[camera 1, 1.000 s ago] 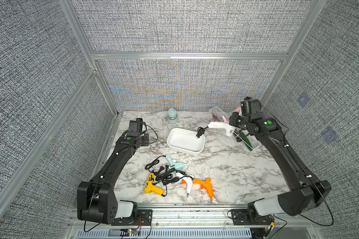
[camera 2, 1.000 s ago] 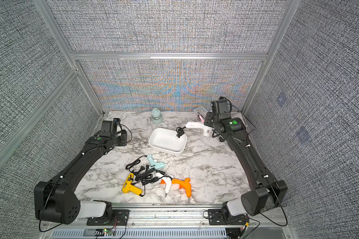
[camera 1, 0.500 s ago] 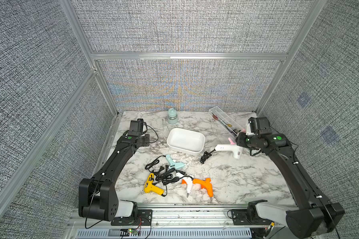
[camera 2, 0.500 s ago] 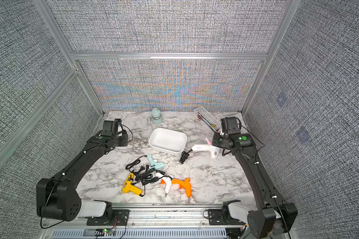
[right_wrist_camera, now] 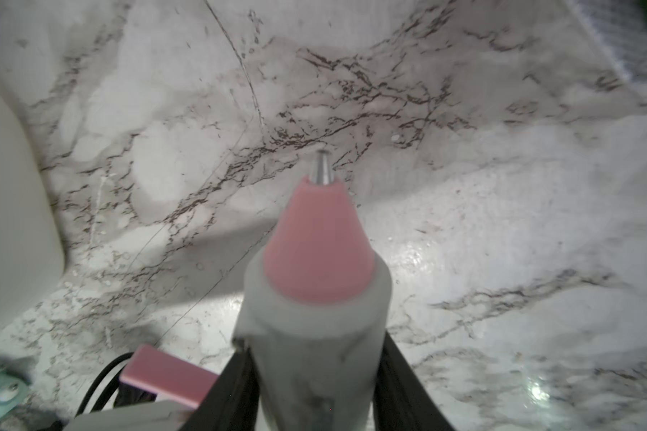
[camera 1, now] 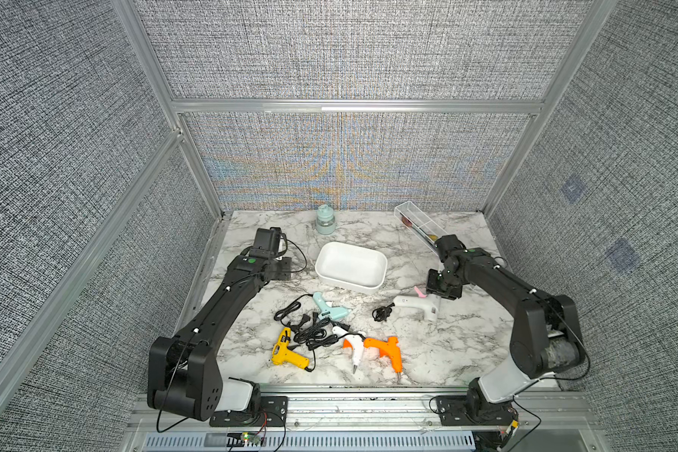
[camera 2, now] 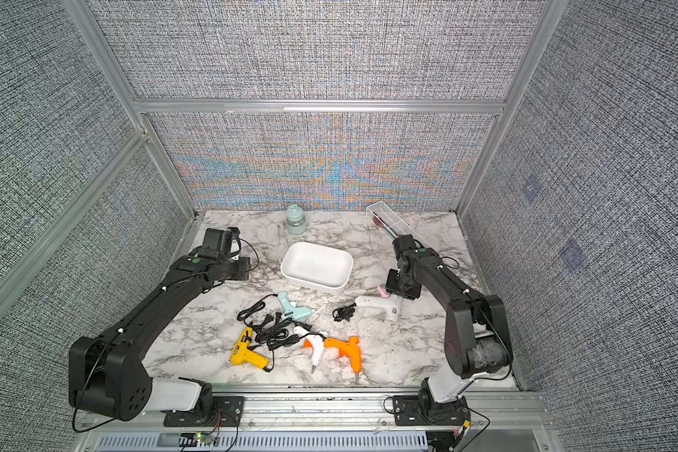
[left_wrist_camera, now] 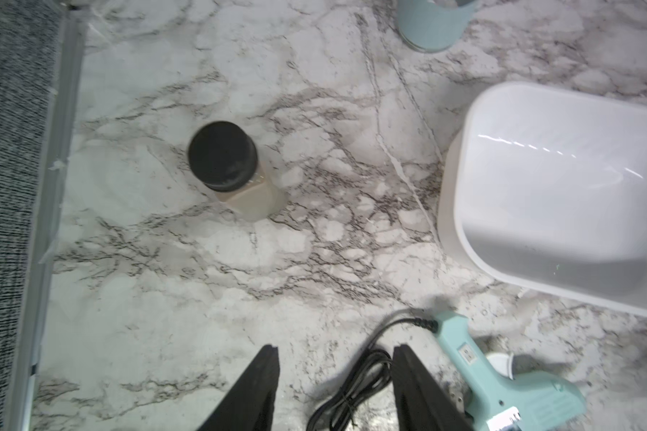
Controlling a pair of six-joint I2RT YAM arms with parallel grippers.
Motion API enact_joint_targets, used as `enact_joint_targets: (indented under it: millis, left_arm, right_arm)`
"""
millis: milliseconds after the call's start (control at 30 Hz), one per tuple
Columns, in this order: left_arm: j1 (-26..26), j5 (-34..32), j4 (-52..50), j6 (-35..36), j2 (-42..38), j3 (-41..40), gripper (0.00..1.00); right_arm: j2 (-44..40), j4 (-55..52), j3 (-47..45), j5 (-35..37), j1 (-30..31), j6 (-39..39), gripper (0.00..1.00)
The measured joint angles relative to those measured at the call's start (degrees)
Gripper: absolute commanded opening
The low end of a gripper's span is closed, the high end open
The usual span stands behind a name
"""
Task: Put the hot melt glue gun into the storage box
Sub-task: Place the hot melt adhesive gun at the center of the board.
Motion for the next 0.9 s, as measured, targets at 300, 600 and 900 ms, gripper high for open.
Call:
enact_joint_targets:
  millis: [300, 600, 900]
  left_arm:
    - [-7.6, 0.6, -7.6, -15.7, 1.6, -2.1, 0.56]
    - [-9.2, -2.0, -17.1, -32.3, 0.3, -8.1, 0.69]
    - [-9.9, -0.4, -18.1, -38.9, -0.6, -18.0, 0.69]
  right_arm:
    - [7.4, 2.7, 0.0, 1.8, 0.2, 2.1, 0.60]
    - [9.4, 3.6, 1.4, 3.1, 0.2, 2.2, 0.92]
    - [5.7, 3.0, 3.7, 4.0, 0.2, 2.2, 0.96]
